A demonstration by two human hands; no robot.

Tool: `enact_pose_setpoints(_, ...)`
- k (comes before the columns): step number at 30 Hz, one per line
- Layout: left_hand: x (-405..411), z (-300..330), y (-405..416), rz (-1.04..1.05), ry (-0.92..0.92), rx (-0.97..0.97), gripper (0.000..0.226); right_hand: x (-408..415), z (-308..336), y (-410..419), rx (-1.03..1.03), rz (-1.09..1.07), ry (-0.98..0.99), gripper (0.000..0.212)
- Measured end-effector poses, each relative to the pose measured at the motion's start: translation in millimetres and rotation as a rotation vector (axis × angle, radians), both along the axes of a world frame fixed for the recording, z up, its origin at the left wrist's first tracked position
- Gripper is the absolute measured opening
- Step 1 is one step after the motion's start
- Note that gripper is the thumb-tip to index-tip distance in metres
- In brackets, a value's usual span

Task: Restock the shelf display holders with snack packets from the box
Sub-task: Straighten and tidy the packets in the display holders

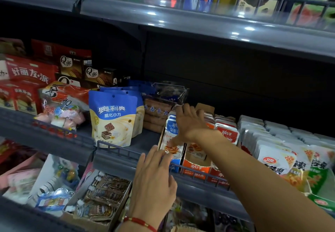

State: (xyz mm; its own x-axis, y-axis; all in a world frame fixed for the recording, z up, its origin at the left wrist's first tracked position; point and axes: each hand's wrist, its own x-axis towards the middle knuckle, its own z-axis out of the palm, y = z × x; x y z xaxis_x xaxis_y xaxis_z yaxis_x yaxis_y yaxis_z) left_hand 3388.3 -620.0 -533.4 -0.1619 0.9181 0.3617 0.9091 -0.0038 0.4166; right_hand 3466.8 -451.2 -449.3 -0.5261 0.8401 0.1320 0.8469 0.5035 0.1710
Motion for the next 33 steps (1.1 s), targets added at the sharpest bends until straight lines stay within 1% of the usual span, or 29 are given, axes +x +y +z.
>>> enact_pose_setpoints(3,0,0,-1,-0.010,-0.012,0.015,0.053,-4,-5,-5,0.055,0.000,-0.008,0.117)
enact_pose_setpoints(6,0,-1,-2,-0.014,-0.020,0.023,0.051,-6,-11,-5,0.150,0.003,0.031,0.104)
enact_pose_setpoints(8,-1,-2,-2,-0.021,-0.029,0.028,0.051,-5,-13,-2,0.174,0.003,0.079,0.098)
enact_pose_setpoints(10,-1,-2,-2,-0.026,-0.039,0.036,0.052,-4,-14,2,0.173,0.004,0.087,0.098)
enact_pose_setpoints(14,0,-3,-1,-0.031,-0.044,0.032,0.054,-1,-12,5,0.182,-0.017,0.080,0.106)
enact_pose_setpoints(17,1,-3,-1,-0.028,-0.051,0.031,0.054,-3,-17,-1,0.225,0.023,0.049,0.109)
enact_pose_setpoints(20,4,-2,-1,-0.019,-0.046,0.032,0.055,-5,-23,-1,0.259,0.052,0.003,0.101)
enact_pose_setpoints(22,4,-2,-1,-0.018,-0.051,0.033,0.055,-4,-21,2,0.273,0.030,-0.001,0.094)
enact_pose_setpoints(24,5,-2,-2,-0.019,-0.058,0.031,0.055,-4,-18,5,0.280,0.006,-0.010,0.093)
enact_pose_setpoints(27,5,-2,-2,-0.020,-0.061,0.031,0.055,-5,-17,5,0.256,-0.013,-0.016,0.093)
enact_pose_setpoints(31,5,-1,-3,-0.021,-0.064,0.031,0.055,-5,-14,1,0.189,-0.027,0.038,0.100)
enact_pose_setpoints(33,5,-1,-4,-0.019,-0.072,0.034,0.056,-2,-14,1,0.181,-0.015,0.044,0.100)
